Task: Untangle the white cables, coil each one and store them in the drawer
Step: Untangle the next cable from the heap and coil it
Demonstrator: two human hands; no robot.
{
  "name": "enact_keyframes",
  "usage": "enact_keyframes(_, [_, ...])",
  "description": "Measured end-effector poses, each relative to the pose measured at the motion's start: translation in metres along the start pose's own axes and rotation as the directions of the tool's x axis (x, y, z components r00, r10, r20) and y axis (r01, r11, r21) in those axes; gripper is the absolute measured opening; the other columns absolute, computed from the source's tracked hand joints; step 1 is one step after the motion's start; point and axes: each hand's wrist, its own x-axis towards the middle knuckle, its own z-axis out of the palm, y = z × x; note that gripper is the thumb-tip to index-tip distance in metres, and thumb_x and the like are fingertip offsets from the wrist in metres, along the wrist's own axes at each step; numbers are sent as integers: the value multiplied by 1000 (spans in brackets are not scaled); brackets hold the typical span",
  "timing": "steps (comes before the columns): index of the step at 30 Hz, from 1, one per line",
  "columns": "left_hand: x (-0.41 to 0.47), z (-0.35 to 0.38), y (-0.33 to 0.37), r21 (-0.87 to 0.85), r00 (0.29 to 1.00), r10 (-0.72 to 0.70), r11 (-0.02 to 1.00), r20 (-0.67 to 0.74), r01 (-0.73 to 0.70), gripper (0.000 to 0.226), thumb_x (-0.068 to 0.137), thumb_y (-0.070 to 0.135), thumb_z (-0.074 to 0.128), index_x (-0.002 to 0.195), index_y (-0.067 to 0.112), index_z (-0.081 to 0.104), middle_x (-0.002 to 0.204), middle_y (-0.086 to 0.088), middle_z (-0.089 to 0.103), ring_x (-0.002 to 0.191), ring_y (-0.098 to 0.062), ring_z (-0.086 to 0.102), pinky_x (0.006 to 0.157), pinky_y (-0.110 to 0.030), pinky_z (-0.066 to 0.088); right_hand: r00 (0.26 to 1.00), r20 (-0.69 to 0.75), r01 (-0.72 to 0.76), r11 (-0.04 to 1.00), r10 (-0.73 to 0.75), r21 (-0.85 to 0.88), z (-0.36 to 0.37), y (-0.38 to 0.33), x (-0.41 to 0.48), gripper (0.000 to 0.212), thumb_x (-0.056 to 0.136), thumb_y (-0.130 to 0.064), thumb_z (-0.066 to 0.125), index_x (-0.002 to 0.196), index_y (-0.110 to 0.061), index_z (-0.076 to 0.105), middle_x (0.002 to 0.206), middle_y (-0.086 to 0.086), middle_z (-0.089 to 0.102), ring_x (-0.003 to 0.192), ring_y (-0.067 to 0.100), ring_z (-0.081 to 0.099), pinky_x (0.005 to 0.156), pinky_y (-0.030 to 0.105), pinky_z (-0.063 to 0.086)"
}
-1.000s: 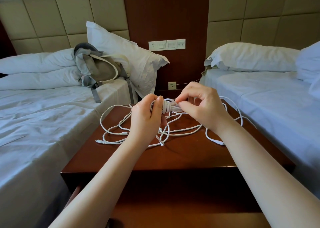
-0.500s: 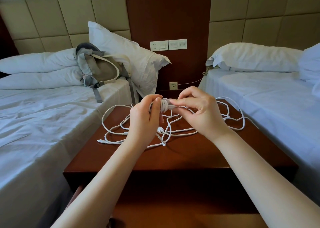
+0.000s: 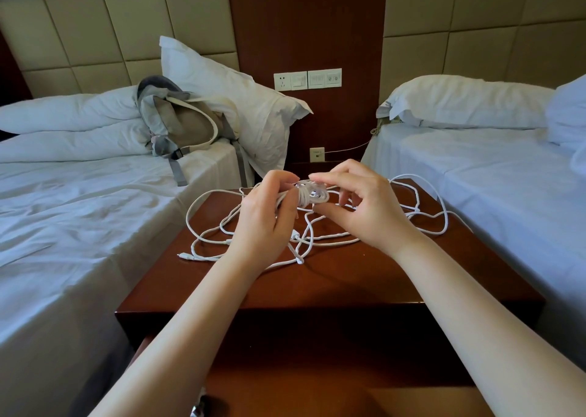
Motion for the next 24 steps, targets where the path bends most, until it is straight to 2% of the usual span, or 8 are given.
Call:
enact_keyframes(5, [0,-2,1,-139,987,-155,977,53,161,11,85,15,50,96,15,51,67,12,60,57,-7,58,53,-16,44,999,-42,-2,997,-1,-76,2,0,0,34,79,-24,76,111,-16,70,90,-3,61,61,12,49,51,19,41])
enact_keyframes(10, [2,-4,-3,-222,947,-294,922,132,318,18,82,20,55,98,12,57,78,0,66,63,-8,64,58,-24,52,999,1,-43,996,43,-81,1,-4,-1,28,78,-22,77,103,-21,66,95,-12,58,66,8,55,55,11,39])
enact_keyframes(13, [3,-5,-3,-249,926,-341,894,162,373,9,89,8,57,96,14,56,78,1,66,64,-7,63,61,-23,52,977,96,-203,970,191,133,-3,-10,0,31,80,-25,71,108,-29,58,104,-17,57,72,8,58,60,10,44])
enact_keyframes(15, [4,-6,-1,-269,908,-372,870,193,414,16,91,3,54,93,19,55,78,-1,64,63,-5,60,64,-27,51,934,187,-351,880,304,320,-9,-14,2,31,83,-30,56,114,-36,55,110,-17,59,76,9,60,66,13,48])
enact_keyframes(17, [5,-6,0,-275,893,-393,853,220,444,14,88,8,55,91,21,55,79,-7,64,66,-9,59,66,-35,49,905,259,-416,830,337,372,-13,-13,2,34,84,-23,48,114,-34,58,100,-21,64,78,6,61,67,12,48])
enact_keyframes(20, [7,-5,4,-282,872,-428,829,235,483,12,78,19,51,88,21,57,82,-19,63,68,-18,55,64,-39,46,899,313,-403,859,306,316,-9,-10,1,39,87,1,50,109,-27,64,92,-17,68,87,4,64,73,20,53])
enact_keyframes(22, [8,-4,8,-274,868,-423,830,259,486,9,78,22,52,84,21,58,77,-17,62,64,-16,52,60,-35,43,921,280,-344,905,272,251,-6,-10,0,35,87,3,58,106,-24,67,98,-10,68,92,5,63,80,23,54])
enact_keyframes(24, [9,-5,11,-226,881,-389,864,269,450,6,84,25,58,82,19,59,67,-3,60,59,-9,49,56,-25,39,957,215,-240,951,197,195,-6,-8,1,21,85,-4,66,102,-16,72,95,-5,68,90,4,61,80,18,50])
